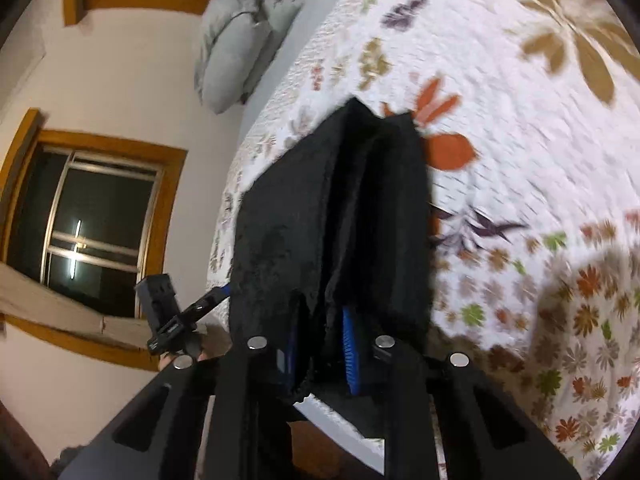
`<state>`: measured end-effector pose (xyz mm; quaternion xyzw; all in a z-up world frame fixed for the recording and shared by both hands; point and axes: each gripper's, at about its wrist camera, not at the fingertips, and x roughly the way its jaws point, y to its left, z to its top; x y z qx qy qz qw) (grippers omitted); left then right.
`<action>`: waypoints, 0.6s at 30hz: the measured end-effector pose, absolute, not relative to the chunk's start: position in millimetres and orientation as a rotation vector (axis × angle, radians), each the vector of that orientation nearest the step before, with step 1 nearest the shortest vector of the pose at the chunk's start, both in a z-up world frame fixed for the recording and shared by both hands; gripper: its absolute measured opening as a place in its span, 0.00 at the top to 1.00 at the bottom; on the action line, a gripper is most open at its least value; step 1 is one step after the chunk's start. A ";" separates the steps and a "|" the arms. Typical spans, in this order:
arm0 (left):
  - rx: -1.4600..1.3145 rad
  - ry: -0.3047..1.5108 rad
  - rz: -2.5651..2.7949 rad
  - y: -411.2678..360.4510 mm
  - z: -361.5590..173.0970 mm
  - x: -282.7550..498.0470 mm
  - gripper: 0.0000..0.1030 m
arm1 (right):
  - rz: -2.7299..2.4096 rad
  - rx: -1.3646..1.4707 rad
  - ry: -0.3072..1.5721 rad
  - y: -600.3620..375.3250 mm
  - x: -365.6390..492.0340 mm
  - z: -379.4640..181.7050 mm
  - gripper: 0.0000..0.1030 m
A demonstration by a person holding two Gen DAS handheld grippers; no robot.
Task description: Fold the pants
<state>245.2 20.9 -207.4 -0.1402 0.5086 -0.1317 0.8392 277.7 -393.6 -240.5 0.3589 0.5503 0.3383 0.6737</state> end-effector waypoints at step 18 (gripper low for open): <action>-0.251 1.103 -0.287 10.0 -215.2 251.4 0.11 | 0.723 0.588 1.180 -338.0 278.2 -198.2 0.84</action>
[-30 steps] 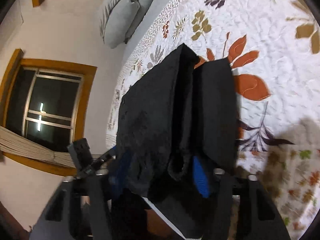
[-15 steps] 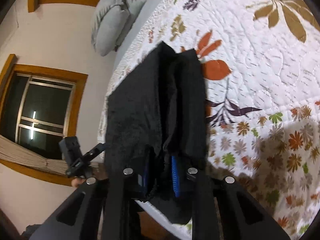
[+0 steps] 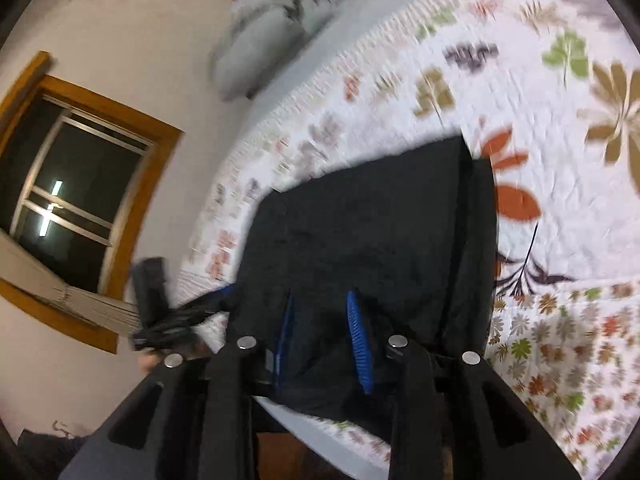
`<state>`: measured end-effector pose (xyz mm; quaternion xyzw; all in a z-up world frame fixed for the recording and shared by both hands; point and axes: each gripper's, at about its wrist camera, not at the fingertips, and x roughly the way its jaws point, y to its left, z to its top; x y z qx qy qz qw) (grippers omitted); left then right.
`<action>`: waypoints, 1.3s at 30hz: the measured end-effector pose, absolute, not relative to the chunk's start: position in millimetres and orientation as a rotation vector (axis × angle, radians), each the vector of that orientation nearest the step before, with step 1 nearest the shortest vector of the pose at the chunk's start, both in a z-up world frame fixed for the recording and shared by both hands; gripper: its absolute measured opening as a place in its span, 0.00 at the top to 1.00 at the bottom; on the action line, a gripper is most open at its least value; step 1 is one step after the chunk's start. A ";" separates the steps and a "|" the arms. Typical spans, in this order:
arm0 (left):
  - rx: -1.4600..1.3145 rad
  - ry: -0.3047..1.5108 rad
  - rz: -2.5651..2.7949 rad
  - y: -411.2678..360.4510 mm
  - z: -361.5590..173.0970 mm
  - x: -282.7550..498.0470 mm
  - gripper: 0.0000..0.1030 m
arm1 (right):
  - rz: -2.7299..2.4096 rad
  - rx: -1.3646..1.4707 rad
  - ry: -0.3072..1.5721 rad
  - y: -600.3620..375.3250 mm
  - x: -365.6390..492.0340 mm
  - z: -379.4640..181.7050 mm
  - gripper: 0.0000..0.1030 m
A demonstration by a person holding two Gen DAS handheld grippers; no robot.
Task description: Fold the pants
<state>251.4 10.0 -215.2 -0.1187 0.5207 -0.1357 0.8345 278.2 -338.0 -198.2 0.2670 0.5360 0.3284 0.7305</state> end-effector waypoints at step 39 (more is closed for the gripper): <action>-0.871 1.270 -0.854 100.0 -292.3 314.9 0.09 | 0.857 0.849 1.378 -378.7 292.7 -250.9 0.03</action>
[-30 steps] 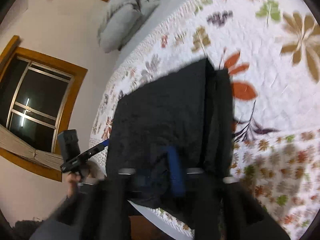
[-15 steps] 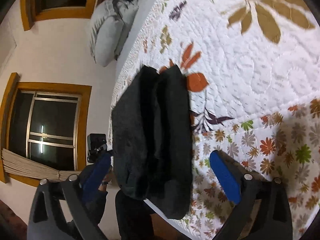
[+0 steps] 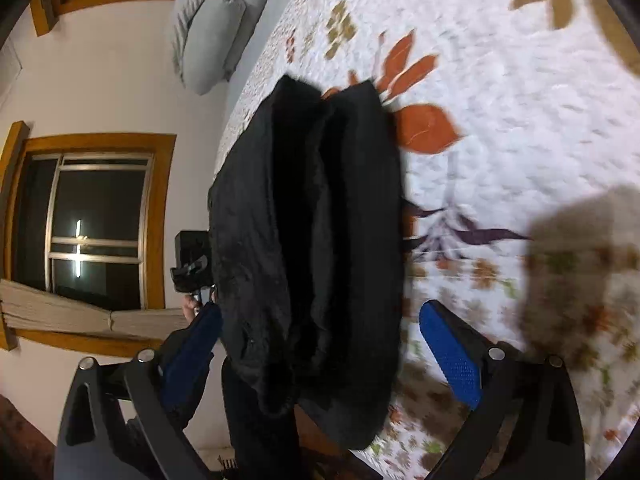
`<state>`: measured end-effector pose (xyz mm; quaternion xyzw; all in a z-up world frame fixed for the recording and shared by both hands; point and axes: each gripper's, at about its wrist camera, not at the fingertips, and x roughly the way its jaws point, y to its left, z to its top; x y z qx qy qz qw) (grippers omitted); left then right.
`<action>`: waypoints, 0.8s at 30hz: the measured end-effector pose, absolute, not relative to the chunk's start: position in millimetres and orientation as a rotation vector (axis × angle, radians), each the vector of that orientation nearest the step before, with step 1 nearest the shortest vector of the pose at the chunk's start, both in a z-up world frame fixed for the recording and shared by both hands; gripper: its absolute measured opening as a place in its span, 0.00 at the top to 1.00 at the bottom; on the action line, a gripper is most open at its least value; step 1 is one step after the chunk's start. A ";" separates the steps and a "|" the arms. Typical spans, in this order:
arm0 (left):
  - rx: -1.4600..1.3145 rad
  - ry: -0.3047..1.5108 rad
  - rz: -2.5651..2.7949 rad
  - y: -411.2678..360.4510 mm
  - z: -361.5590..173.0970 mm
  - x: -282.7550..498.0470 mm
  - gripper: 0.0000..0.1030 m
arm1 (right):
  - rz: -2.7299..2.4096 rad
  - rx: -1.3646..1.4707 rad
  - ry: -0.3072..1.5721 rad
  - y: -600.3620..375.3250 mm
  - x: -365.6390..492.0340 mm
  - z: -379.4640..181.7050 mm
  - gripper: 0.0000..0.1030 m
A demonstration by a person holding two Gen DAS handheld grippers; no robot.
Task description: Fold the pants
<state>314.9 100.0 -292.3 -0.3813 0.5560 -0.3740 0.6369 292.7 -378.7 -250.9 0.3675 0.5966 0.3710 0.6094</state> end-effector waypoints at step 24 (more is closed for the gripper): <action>-0.781 1.284 -0.788 77.9 -284.4 313.8 0.52 | 0.861 0.791 1.339 -357.2 293.8 -251.2 0.45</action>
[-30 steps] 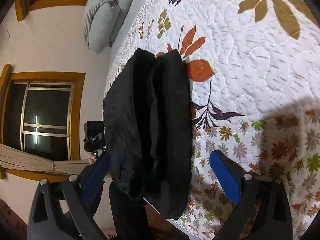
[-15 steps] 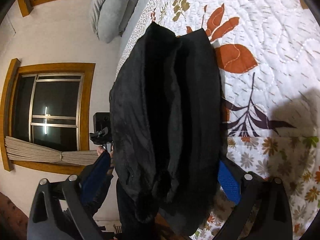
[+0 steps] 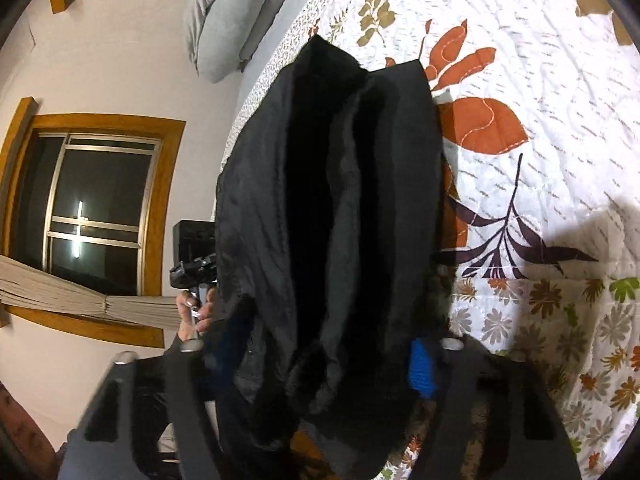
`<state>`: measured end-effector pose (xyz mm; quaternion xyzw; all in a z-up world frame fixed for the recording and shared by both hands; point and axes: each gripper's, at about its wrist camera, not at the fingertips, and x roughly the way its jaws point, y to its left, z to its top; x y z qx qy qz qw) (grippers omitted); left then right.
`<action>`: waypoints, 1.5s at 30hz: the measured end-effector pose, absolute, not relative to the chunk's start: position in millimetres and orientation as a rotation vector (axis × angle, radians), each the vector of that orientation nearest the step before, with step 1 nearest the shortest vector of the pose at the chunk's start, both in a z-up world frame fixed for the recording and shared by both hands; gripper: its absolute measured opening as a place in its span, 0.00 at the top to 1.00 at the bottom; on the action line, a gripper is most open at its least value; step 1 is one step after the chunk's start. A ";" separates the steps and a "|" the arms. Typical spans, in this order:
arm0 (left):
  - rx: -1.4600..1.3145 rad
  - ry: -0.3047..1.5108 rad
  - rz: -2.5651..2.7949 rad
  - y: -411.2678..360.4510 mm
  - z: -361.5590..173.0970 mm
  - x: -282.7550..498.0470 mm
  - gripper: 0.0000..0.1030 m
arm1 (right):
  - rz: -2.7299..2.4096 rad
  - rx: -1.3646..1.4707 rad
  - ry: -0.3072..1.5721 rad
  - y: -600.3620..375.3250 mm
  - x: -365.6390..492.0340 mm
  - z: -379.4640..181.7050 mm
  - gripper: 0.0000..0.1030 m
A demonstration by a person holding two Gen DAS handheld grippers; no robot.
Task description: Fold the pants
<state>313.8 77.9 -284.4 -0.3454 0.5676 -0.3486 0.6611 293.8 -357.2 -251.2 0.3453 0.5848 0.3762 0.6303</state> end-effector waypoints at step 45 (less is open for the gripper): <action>-0.696 1.230 -0.547 222.4 -247.3 478.4 0.69 | 0.967 0.691 1.303 -194.9 482.6 -229.2 0.55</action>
